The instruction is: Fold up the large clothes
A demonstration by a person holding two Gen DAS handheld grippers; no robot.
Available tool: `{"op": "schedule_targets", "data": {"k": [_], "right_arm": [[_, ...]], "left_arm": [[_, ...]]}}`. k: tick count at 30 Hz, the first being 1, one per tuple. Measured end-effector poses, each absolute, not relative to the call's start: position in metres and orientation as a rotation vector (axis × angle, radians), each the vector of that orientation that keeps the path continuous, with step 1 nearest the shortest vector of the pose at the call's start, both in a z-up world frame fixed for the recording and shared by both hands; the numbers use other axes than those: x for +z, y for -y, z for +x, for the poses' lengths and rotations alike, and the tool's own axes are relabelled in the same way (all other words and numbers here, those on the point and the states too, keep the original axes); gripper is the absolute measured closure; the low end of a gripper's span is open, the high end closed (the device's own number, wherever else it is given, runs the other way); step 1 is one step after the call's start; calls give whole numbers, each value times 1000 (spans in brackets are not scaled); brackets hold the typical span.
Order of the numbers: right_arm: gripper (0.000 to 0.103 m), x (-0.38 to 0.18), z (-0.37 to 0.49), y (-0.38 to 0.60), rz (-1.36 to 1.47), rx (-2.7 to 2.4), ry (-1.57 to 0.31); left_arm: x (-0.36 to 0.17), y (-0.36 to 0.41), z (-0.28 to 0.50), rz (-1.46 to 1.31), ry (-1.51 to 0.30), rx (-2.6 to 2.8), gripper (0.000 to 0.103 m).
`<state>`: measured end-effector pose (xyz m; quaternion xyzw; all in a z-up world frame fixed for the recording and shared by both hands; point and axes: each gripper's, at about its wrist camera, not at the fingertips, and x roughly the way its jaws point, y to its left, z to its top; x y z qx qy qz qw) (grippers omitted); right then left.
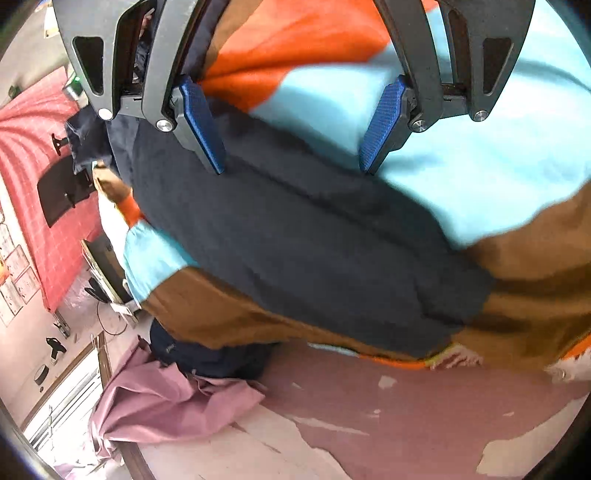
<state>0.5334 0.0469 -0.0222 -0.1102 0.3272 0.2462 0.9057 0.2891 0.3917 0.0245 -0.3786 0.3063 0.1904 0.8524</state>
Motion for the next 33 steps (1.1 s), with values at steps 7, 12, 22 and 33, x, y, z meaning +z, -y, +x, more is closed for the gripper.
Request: {"op": "schedule_targets", "data": {"k": [7, 12, 22, 33], "right_arm": [[26, -59, 550, -71, -288, 462, -724], [25, -69, 558, -65, -251, 481, -747], [24, -75, 560, -65, -249, 483, -743], [23, -10, 537, -6, -36, 607, -698]], "left_arm": [[10, -414, 295, -881, -637, 461, 34], [8, -419, 304, -876, -621, 511, 34], [29, -391, 323, -583, -560, 604, 68], [124, -287, 325, -225, -280, 336, 97]]}}
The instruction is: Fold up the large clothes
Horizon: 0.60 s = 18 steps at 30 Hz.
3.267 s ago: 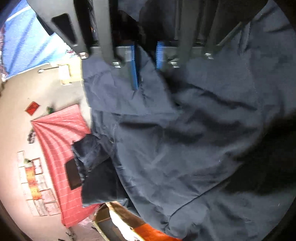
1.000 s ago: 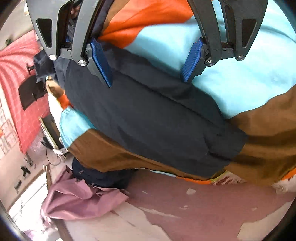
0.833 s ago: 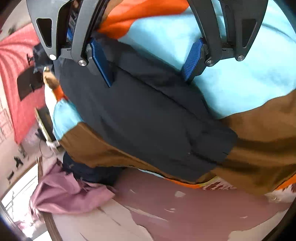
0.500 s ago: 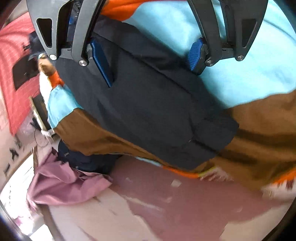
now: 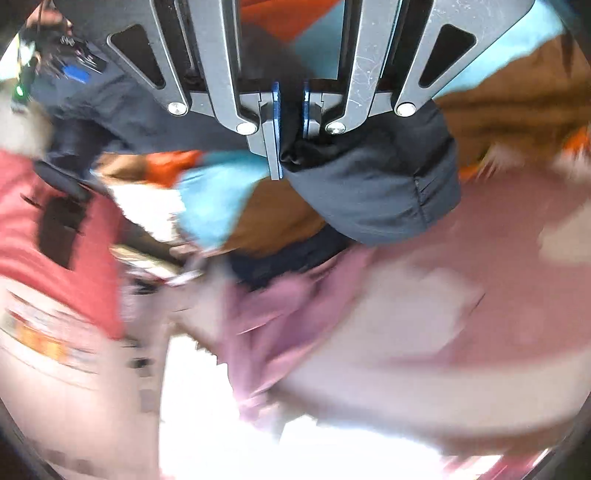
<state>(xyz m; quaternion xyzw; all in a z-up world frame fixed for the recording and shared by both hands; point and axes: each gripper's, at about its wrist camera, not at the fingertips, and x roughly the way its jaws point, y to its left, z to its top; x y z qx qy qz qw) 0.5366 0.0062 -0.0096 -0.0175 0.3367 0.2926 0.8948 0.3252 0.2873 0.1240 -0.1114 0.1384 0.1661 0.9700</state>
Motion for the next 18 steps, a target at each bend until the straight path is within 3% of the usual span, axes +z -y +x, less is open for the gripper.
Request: {"op": "schedule_targets", "data": {"k": [7, 18], "right_arm": [[23, 30, 527, 68, 106, 567, -659], [23, 71, 524, 200, 248, 410, -608]], "left_arm": [[173, -158, 342, -51, -159, -48, 97], [146, -11, 410, -16, -255, -431, 98]]}}
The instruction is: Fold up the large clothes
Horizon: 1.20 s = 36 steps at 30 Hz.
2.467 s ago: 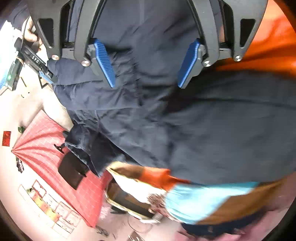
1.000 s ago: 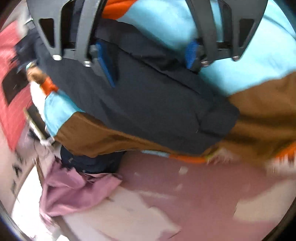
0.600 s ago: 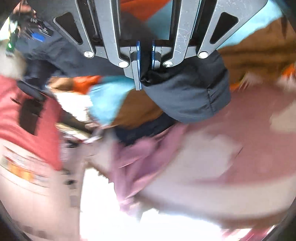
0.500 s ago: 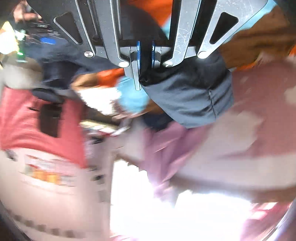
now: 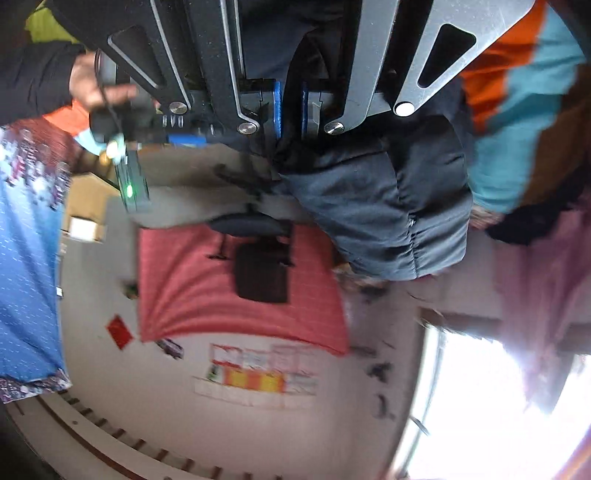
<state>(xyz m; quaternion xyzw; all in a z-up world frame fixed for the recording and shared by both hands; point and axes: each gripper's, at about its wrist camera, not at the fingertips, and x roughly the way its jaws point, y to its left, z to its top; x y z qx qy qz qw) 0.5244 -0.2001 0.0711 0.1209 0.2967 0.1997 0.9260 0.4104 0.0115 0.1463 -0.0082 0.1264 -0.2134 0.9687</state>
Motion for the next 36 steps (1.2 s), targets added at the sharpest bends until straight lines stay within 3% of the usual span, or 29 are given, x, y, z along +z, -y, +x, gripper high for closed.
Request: {"op": "schedule_targets", "data": {"k": [9, 18, 20, 24, 28, 36], "right_arm": [[23, 77, 519, 295, 250, 264, -610], [23, 47, 517, 337, 277, 263, -649], [17, 46, 519, 336, 310, 320, -654], [8, 42, 533, 328, 412, 461, -733], [7, 38, 543, 319, 529, 541, -771], [6, 34, 553, 315, 639, 531, -888]], "left_arm": [[82, 80, 466, -14, -440, -596, 98], [-4, 117, 490, 105, -635, -616, 97], [-4, 114, 488, 121, -630, -625, 89], [-8, 121, 476, 180, -618, -648, 87], [-16, 132, 460, 253, -595, -688, 80], [-19, 121, 463, 203, -635, -722, 79]]}}
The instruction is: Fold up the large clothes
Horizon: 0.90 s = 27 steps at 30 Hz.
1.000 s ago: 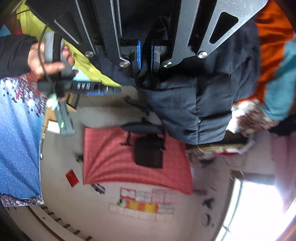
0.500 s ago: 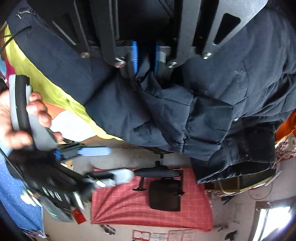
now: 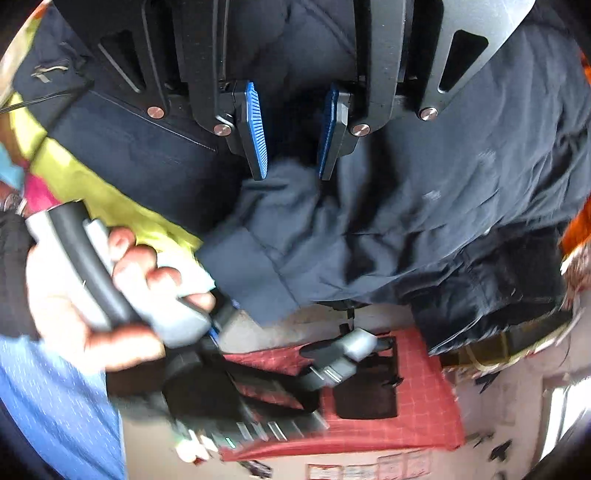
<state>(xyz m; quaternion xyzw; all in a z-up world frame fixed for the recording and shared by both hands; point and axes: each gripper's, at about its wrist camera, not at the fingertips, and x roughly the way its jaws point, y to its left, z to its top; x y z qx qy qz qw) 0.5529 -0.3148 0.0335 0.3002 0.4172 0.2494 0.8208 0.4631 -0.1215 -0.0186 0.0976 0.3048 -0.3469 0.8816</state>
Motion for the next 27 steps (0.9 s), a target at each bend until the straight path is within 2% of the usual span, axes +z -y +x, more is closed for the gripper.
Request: {"op": "schedule_targets", "data": {"k": [2, 4, 6, 7, 8, 9, 13, 16, 18, 20, 22, 24, 27], "right_arm": [[6, 28, 552, 317, 623, 472, -923], [12, 22, 549, 323, 593, 396, -946], [52, 16, 545, 328, 561, 352, -948], [62, 16, 543, 330, 542, 334, -937], [89, 16, 542, 332, 518, 315, -923], [94, 18, 541, 332, 487, 300, -903], [94, 34, 546, 322, 346, 219, -782], [92, 31, 559, 304, 218, 108, -778], [78, 25, 562, 294, 144, 7, -789], [74, 25, 556, 279, 37, -46, -742], [63, 27, 545, 262, -102, -88, -678], [24, 28, 527, 242, -256, -142, -569], [22, 22, 509, 214, -490, -211, -436]], "left_arm": [[-11, 100, 466, 142, -636, -647, 67], [-2, 77, 467, 97, -622, -540, 62], [4, 50, 476, 54, -619, -433, 62], [5, 39, 481, 48, -623, -382, 62], [6, 26, 492, 49, -630, -313, 62], [5, 18, 498, 49, -639, -272, 62], [-11, -11, 527, 54, -712, -142, 62], [-27, -35, 540, -19, -778, -114, 62], [-32, -48, 541, -66, -809, -105, 60], [-37, -56, 539, -88, -832, -99, 59], [-36, -56, 530, -94, -847, -110, 59], [-37, -55, 530, -88, -845, -108, 58], [-38, -53, 531, -67, -842, -105, 58]]}}
